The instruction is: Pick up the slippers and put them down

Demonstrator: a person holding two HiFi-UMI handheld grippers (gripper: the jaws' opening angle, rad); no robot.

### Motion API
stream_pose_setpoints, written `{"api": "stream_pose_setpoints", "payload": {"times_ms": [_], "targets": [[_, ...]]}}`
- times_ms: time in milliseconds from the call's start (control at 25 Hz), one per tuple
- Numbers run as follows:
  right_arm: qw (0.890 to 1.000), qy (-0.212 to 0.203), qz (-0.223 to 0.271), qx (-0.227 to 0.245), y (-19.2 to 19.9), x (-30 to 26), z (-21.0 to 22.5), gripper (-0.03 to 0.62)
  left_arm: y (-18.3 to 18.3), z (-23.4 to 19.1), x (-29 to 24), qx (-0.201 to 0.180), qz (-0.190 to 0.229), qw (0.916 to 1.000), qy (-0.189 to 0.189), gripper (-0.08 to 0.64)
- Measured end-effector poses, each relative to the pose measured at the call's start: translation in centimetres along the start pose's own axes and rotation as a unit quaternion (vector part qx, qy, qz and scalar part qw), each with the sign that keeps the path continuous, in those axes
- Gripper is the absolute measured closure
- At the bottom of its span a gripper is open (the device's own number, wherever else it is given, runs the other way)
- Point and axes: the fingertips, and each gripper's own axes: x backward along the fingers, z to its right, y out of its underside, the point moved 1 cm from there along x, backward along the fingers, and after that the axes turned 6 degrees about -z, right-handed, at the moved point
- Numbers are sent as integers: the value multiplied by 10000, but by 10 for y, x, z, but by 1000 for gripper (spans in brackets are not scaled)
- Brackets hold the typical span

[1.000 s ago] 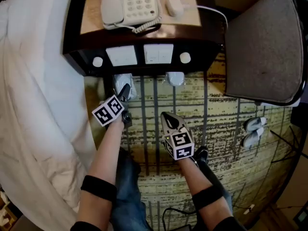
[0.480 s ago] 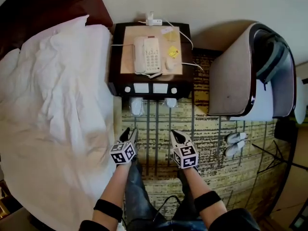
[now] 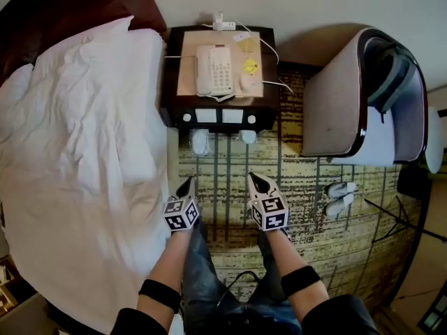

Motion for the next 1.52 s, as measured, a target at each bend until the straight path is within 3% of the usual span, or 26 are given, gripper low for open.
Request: {"api": "stream_pose_setpoints", "payload": {"times_ms": [400,800,920,960,1040,1200,1320,1520], "targets": [[9997,-88,-212,-62,67,-93,10,591,62,-45,-101,-189,-398,9990,-6,553],[9986,-329,-422,-4,162,-227,23,591,160,-140,-234,-100,-665,9974,-258,552],[9980,-460,-440,43,180,-254,20,591,178,-159,-266,381,-508,9979,-149,552],[9978,-500,-441,49,185,-261,20,591,182,-163,-277,695,-414,9967,-16,513],[9974,-546,-468,72,198,-275,22,591,185,-170,-297,1397,-166,9896,298,309],[9967,-577,-559,73,226,-294,29,591,197,-189,-332,2252,90,9725,587,182],[9965,-557,-625,47,243,-304,37,591,204,-199,-354,2662,108,9612,721,160],[9961,-520,-709,11,263,-316,46,591,194,-206,-381,3384,416,9347,1008,161]]}}
